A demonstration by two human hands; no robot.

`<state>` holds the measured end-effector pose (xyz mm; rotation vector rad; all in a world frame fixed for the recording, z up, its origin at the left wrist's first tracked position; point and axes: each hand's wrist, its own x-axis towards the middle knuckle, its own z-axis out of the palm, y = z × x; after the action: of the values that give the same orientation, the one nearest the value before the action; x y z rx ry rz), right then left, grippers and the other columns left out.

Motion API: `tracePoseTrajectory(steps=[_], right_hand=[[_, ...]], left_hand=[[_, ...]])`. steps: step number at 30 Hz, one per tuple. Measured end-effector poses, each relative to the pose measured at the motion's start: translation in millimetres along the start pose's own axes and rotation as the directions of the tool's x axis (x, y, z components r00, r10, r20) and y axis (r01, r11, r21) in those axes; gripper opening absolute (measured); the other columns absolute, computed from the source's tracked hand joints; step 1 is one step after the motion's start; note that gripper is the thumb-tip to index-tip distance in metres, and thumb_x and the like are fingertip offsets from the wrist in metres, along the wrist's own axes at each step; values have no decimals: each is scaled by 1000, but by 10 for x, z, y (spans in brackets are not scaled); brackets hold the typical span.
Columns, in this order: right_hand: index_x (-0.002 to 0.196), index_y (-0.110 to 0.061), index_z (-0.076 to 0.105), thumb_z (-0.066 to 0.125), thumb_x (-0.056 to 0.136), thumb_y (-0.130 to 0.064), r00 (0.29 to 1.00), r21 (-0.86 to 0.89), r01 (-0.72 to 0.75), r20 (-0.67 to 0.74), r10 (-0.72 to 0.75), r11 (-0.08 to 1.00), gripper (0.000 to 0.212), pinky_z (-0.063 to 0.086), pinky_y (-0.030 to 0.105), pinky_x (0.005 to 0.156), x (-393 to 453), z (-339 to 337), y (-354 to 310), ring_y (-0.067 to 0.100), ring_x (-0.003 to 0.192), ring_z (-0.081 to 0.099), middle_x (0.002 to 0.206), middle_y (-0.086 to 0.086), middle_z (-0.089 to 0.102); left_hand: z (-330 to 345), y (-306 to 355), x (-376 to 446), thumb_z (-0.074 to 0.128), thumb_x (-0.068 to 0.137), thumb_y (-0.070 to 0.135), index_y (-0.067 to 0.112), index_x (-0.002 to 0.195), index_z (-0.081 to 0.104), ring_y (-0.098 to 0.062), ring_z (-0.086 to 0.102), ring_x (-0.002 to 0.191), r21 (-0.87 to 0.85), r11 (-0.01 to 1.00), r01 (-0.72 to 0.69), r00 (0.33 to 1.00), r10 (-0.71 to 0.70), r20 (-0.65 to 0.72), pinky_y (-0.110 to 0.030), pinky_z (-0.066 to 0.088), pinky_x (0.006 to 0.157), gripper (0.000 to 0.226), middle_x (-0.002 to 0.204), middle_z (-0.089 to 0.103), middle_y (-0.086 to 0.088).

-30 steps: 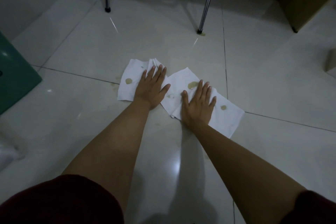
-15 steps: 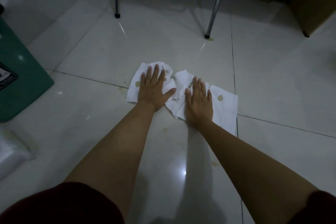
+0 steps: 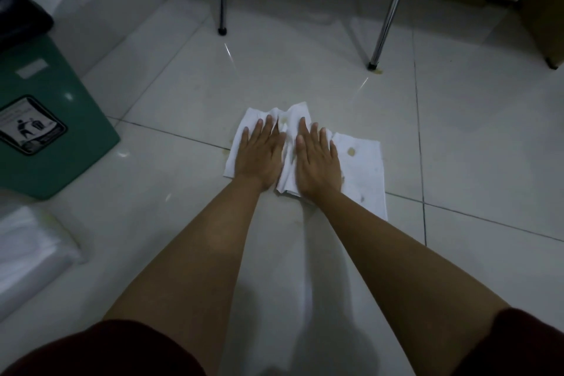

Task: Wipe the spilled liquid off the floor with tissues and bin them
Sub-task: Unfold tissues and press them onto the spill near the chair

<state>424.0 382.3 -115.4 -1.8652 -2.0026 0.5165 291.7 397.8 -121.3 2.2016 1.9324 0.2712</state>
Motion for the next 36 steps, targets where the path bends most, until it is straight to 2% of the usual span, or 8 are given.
tracePoseTrajectory(steps=[2,7,11,17,26,31,34,36], right_hand=[[152,-35,-4,7,103,-43,1000,-34,-6,11,6,999,51,-4,35,121,46,11,-16,15,149,-6,162,0,-2],[152,-35,-5,11,102,-47,998,-131,17,67,-8,991,54,-4,39,120,166,50,-188,20,149,-6,162,5,-4],[152,-33,-1,12,104,-39,994,-133,70,87,-59,989,50,-2,37,121,166,73,-262,21,149,-5,162,5,-1],[153,-25,4,13,105,-35,986,-61,121,127,-113,991,50,-1,33,121,125,163,-478,17,149,-2,162,-1,2],[154,-28,9,23,104,-35,993,224,110,24,-118,968,52,28,39,115,-207,240,-615,21,143,29,157,-1,29],[152,-34,9,29,103,-30,989,315,147,-37,-142,938,53,46,43,99,-523,162,-548,20,130,47,152,-6,38],[150,-30,25,36,102,-26,989,447,144,-89,-116,883,49,44,33,103,-717,117,-465,10,129,46,151,-11,36],[143,-24,36,44,99,-24,992,494,114,-104,-72,862,45,38,21,103,-809,82,-399,0,121,44,145,-7,42]], left_hand=[[-27,-67,36,24,102,27,11,151,-5,-20,-4,149,-30,998,49,999,-48,18,-37,-6,120,60,161,-6,-5],[-166,-77,47,7,102,37,22,151,14,-19,6,149,-496,841,216,976,-202,82,-31,-3,120,52,160,12,-5],[-172,-274,-12,12,103,26,19,153,6,-15,2,149,-339,923,181,983,-171,62,-29,-7,120,51,161,7,-5],[-148,-440,-121,15,103,14,14,152,7,-16,3,149,-457,844,279,949,-316,-4,-28,-7,118,50,161,8,-5],[-230,-249,-403,6,99,50,34,151,12,-20,27,144,-710,621,332,893,-450,24,-40,17,121,54,155,30,1],[-211,34,-614,12,91,67,28,147,32,-25,36,139,-853,313,417,820,-535,205,-42,26,118,71,151,39,-5],[-217,222,-749,16,92,68,19,143,40,-27,42,135,-894,211,396,822,-516,242,-41,30,116,75,146,45,-7],[-248,294,-818,17,96,59,19,146,35,-26,41,135,-885,274,375,855,-471,216,-38,32,115,66,147,44,-8]])
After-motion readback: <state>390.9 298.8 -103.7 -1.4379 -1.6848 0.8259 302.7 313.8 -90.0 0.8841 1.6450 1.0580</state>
